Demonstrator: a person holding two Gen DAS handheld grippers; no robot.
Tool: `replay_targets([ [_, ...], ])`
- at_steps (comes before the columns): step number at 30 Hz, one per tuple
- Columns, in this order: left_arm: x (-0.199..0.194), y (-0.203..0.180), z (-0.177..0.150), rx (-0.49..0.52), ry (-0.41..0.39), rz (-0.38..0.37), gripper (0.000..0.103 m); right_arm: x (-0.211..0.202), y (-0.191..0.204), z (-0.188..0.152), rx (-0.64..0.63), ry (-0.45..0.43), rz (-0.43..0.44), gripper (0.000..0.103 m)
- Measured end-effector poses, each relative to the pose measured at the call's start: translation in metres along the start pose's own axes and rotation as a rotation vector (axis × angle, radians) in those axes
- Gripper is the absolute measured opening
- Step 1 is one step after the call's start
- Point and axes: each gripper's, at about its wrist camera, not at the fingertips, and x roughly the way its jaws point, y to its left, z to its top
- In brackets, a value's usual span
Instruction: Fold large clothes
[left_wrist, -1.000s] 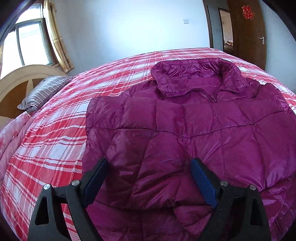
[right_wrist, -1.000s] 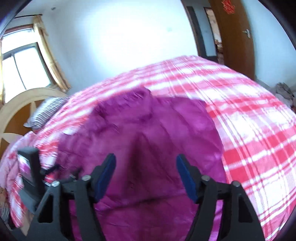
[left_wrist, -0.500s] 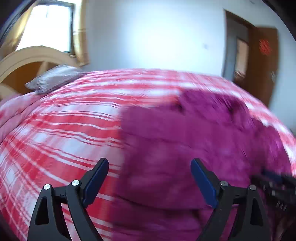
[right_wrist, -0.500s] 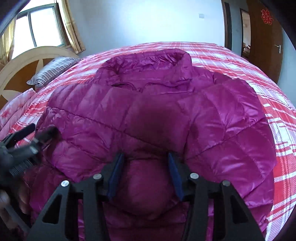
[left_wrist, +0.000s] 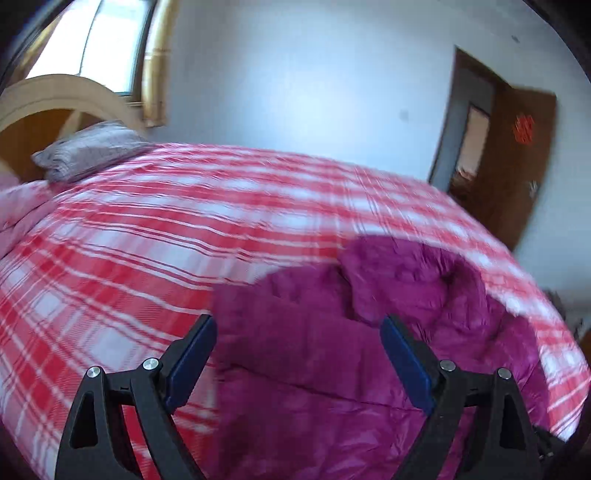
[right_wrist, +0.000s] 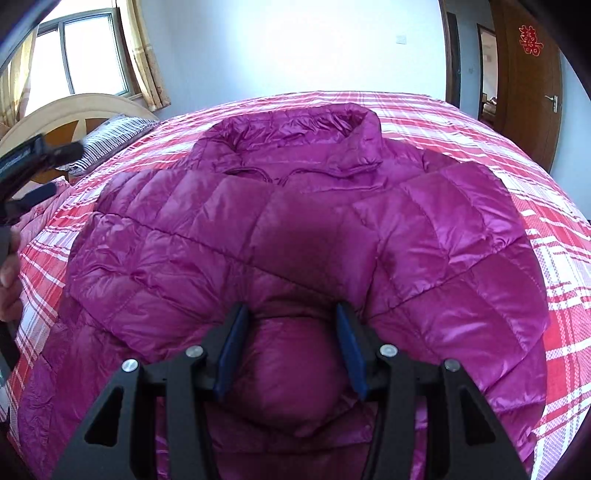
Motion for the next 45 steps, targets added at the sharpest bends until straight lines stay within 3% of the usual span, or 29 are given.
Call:
replay_targets([
  [2,0.018,-0.004,-0.004,0.012,0.056,-0.019,0.091,-0.001,0.000,0.000,0.000,-0.002,0.000,0.053],
  [7,0.061,0.015,-0.018,-0.047,0.199,0.020,0.091,-0.002,-0.001,-0.002,0.004,-0.006,0.006,0.053],
  [10,0.074,0.018,-0.033,-0.037,0.243,0.017,0.091,-0.002,-0.001,-0.001,0.003,-0.006,0.007,0.054],
  [20,0.082,0.000,-0.044,0.056,0.263,0.096,0.099,-0.010,0.000,0.002,0.005,0.019,0.021,0.060],
  [26,0.081,0.003,-0.044,0.056,0.254,0.099,0.100,-0.051,-0.001,0.042,0.034,-0.088,0.048,0.060],
  [31,0.082,0.001,-0.045,0.066,0.253,0.112,0.101,-0.027,0.006,0.068,-0.015,-0.045,0.028,0.060],
  [37,0.084,-0.001,-0.046,0.074,0.253,0.124,0.102,0.012,-0.001,0.048,-0.046,0.066,0.016,0.060],
  [45,0.083,-0.001,-0.046,0.077,0.250,0.128,0.102,0.025,-0.015,0.028,-0.020,0.068,0.009,0.066],
])
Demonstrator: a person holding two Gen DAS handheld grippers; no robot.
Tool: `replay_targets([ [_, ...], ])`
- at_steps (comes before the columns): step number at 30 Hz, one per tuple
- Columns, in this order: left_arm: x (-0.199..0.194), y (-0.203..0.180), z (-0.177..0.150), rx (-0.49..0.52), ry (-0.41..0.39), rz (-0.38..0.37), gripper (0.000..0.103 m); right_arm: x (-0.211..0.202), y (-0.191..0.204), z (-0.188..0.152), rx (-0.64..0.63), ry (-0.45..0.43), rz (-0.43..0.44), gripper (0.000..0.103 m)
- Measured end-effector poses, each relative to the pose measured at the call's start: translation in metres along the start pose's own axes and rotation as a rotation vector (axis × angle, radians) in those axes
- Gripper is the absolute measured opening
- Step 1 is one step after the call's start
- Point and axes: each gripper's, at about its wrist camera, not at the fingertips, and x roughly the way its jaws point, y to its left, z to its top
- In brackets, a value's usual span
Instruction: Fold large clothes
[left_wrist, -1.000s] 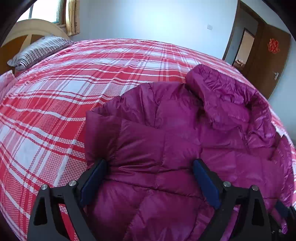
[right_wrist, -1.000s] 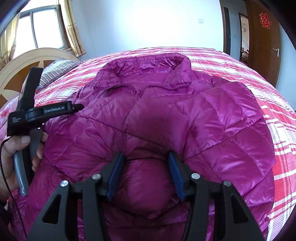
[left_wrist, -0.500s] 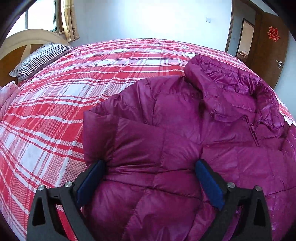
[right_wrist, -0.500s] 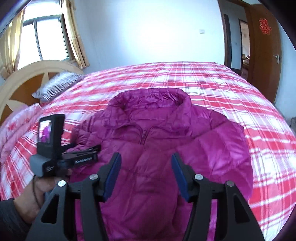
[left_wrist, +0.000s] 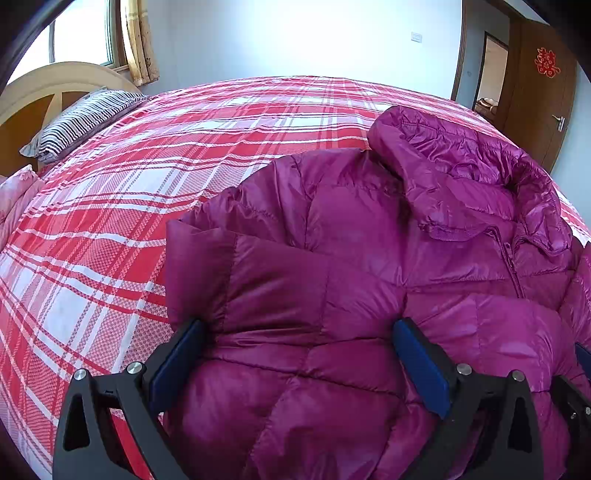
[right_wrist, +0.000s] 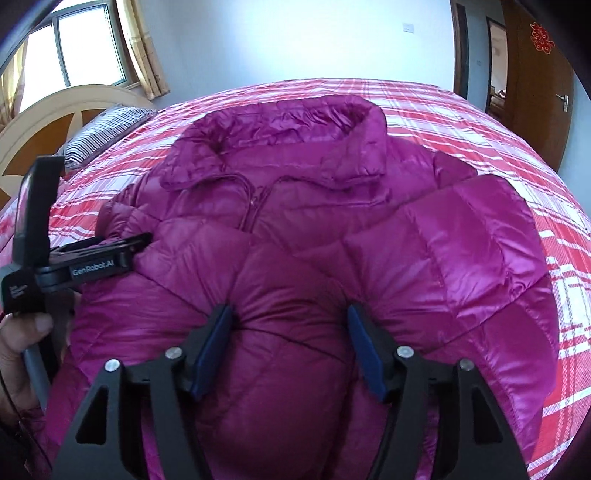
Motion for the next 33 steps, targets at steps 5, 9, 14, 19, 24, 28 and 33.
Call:
replay_targets([
  [5,0.000,-0.002,0.000,0.006,0.000,0.010,0.102,0.001,0.005,0.000,-0.023,-0.007,-0.032,0.067],
  [9,-0.003,-0.004,0.002,0.013,0.009,0.024,0.102,0.001,0.004,-0.003,-0.018,-0.015,-0.033,0.067],
  [14,-0.043,-0.007,-0.001,0.018,-0.058,0.017,0.102,0.002,0.002,-0.003,-0.006,-0.024,-0.021,0.067],
  [19,-0.083,-0.027,-0.001,0.079,-0.160,-0.026,0.102,0.001,0.001,-0.005,0.000,-0.033,-0.014,0.068],
  [24,-0.048,-0.048,-0.009,0.162,-0.067,0.033,0.102,0.000,0.001,-0.005,0.003,-0.037,-0.013,0.068],
  [28,-0.026,-0.033,-0.017,0.106,-0.014,-0.015,0.102,-0.001,0.001,-0.005,0.007,-0.039,-0.011,0.068],
  [33,-0.022,-0.034,-0.018,0.108,-0.020,-0.010,0.102,-0.001,0.000,-0.006,0.007,-0.040,-0.011,0.068],
])
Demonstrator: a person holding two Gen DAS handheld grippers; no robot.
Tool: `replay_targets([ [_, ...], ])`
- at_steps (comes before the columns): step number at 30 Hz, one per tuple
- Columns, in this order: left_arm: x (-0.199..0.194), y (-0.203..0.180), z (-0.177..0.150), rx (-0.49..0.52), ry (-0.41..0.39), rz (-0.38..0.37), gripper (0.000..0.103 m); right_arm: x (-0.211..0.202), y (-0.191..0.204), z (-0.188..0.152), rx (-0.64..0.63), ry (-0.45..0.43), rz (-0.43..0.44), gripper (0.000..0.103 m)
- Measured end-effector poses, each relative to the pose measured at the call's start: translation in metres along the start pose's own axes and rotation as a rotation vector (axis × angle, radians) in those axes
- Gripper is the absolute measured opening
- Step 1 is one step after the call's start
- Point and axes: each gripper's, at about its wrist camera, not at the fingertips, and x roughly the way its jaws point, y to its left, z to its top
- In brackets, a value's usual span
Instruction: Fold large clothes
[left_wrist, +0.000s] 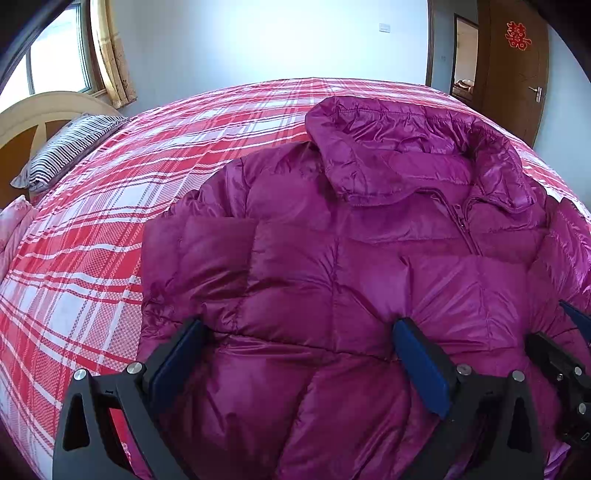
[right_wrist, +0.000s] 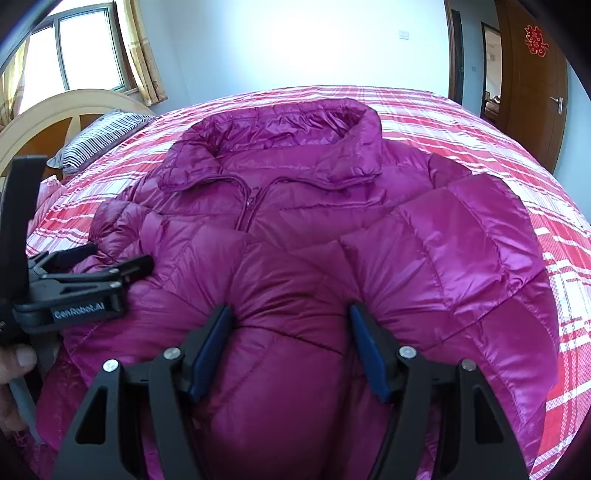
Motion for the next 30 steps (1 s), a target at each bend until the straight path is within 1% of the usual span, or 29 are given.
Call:
replay_targets([
  [5,-0.001,0.002,-0.004,-0.016,-0.006,-0.018,0.102,-0.001,0.001,0.000,-0.009,0.011,0.002,0.071],
  [9,0.000,0.005,-0.004,-0.025,-0.012,-0.029,0.102,-0.002,-0.002,0.007,-0.055,0.062,0.056,0.072],
  [11,-0.001,0.006,-0.006,-0.032,-0.017,-0.036,0.102,-0.007,-0.008,0.016,-0.088,0.087,0.094,0.072],
  [14,-0.001,0.006,-0.006,-0.041,-0.022,-0.046,0.102,-0.021,-0.021,0.043,-0.114,0.048,0.113,0.072],
  [16,-0.001,0.008,-0.006,-0.046,-0.023,-0.053,0.102,-0.024,-0.027,0.070,-0.148,0.024,0.097,0.073],
  [18,-0.002,0.009,-0.007,-0.052,-0.032,-0.054,0.102,-0.017,-0.031,0.100,-0.179,0.010,0.049,0.073],
  [21,-0.002,0.008,-0.008,-0.052,-0.034,-0.054,0.102,0.006,-0.033,0.143,-0.205,0.034,-0.012,0.073],
  [23,-0.002,0.008,-0.008,-0.053,-0.034,-0.053,0.102,0.022,-0.028,0.164,-0.256,0.047,-0.048,0.073],
  [25,-0.002,0.008,-0.008,-0.054,-0.033,-0.055,0.102,0.041,-0.023,0.180,-0.301,0.075,-0.070,0.073],
  [30,-0.001,0.009,-0.009,-0.055,-0.035,-0.055,0.102,0.078,-0.013,0.193,-0.402,0.138,-0.072,0.072],
])
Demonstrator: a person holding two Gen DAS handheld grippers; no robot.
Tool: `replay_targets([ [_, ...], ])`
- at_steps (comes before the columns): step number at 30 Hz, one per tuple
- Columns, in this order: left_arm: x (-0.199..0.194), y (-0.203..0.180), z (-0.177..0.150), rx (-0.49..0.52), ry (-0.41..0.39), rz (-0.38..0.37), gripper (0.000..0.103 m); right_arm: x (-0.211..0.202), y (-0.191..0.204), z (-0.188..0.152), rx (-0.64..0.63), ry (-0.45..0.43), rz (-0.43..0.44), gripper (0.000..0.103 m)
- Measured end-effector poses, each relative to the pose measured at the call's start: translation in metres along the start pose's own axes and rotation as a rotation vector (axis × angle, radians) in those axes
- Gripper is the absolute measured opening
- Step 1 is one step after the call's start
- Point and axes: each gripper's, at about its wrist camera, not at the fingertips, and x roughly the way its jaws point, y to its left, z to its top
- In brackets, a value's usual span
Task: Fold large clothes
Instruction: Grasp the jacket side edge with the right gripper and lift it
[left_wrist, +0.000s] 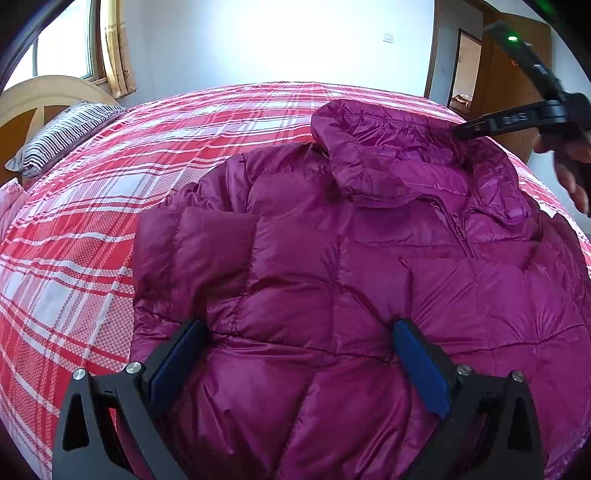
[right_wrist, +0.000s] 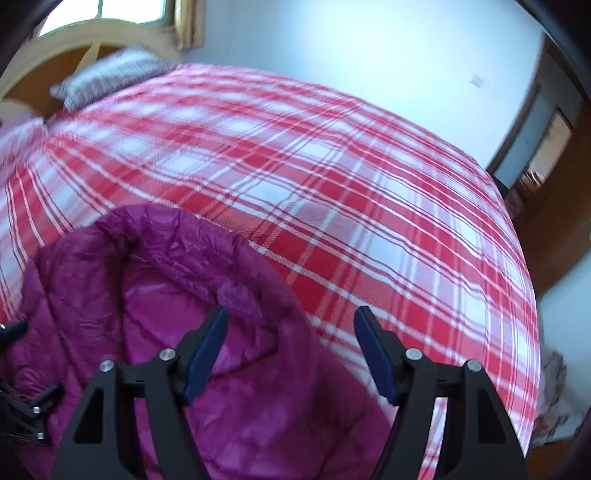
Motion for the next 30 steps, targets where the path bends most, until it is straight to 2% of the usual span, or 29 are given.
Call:
replay_targets([
  [3,0.000,0.000,0.000,-0.001,-0.004,0.001,0.102,0.018,0.001,0.008,-0.025,0.041,0.032,0.065],
  [6,0.000,-0.001,0.000,-0.001,-0.006,0.003,0.102,0.027,0.007,0.009,-0.074,0.057,0.011,0.041],
  [7,0.000,-0.001,0.000,-0.001,-0.006,0.003,0.102,0.027,0.009,0.006,-0.093,0.055,0.011,0.028],
  [8,0.000,-0.001,0.000,-0.001,-0.007,0.003,0.102,0.025,0.011,0.005,-0.106,0.043,0.001,0.020],
  [11,0.000,-0.001,-0.001,0.000,-0.007,0.004,0.102,0.010,0.017,-0.004,-0.154,-0.035,-0.031,0.016],
  [17,0.000,-0.001,-0.001,0.000,-0.009,0.005,0.102,-0.005,0.023,-0.032,-0.182,-0.122,-0.081,0.013],
  [25,0.000,-0.001,-0.001,-0.001,-0.015,0.008,0.102,0.004,0.036,-0.064,-0.228,-0.169,-0.166,0.012],
  [30,-0.001,-0.001,-0.001,-0.003,-0.013,0.006,0.102,0.014,0.038,-0.078,-0.215,-0.180,-0.179,0.012],
])
